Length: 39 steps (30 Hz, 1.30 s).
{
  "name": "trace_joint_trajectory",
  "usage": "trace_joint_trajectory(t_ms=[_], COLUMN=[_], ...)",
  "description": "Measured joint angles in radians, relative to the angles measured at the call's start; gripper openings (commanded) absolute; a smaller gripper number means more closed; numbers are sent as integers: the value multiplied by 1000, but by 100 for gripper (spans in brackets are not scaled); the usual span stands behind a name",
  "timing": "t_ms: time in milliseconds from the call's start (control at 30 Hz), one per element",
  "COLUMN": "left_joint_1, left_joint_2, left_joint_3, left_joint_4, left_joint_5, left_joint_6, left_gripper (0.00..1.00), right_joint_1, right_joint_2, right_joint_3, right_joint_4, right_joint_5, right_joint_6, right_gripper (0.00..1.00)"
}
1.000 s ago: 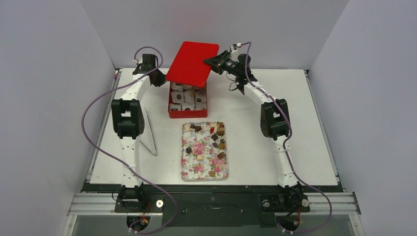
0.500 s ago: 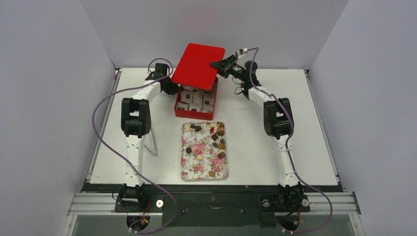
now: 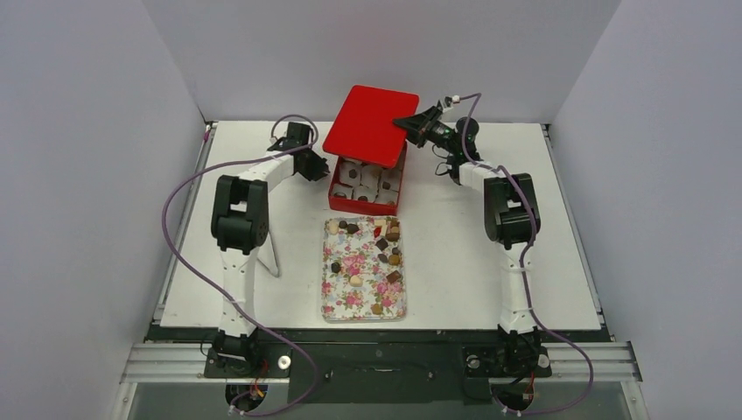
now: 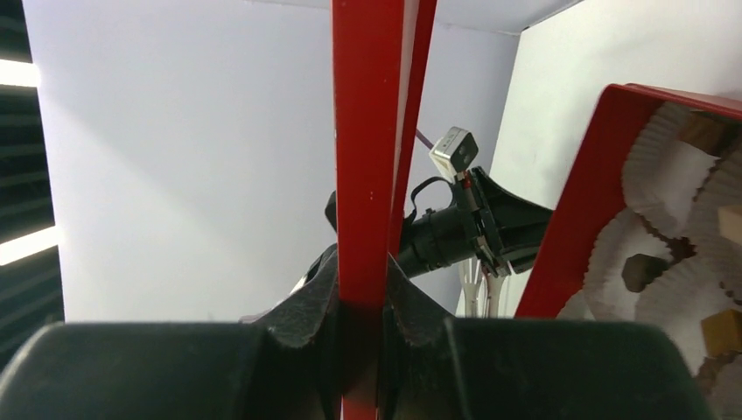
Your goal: Pack the chocolate
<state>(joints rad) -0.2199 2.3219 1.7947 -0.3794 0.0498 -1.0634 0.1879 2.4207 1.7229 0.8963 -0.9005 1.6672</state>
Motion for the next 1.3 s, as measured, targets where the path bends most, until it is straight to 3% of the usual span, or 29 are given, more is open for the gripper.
trace_joint_trajectory(t_ms=[200,500,967,1300], left_joint_1=[72,129,92,40], left_joint_2=[-89,-198,-154,-59], left_joint_3=[-62,-78,19,126], left_joint_4=[-27,-44,-74,-130], left_joint_5=[-59,-90,-8,1], left_joint_6=[49,142,204,230], left_gripper=[15,11,8,7], right_joint_1=[0,27,58,56], right_joint_2=[-52,-50,-12,14], right_joint_3=[-4,31,90,91], right_joint_4=[-31,-251,-561,-617], right_joint_5=[-45,-82,-82,-89], right_joint_6=[-77,-225,-458,-494], right_gripper=[0,0,0,0])
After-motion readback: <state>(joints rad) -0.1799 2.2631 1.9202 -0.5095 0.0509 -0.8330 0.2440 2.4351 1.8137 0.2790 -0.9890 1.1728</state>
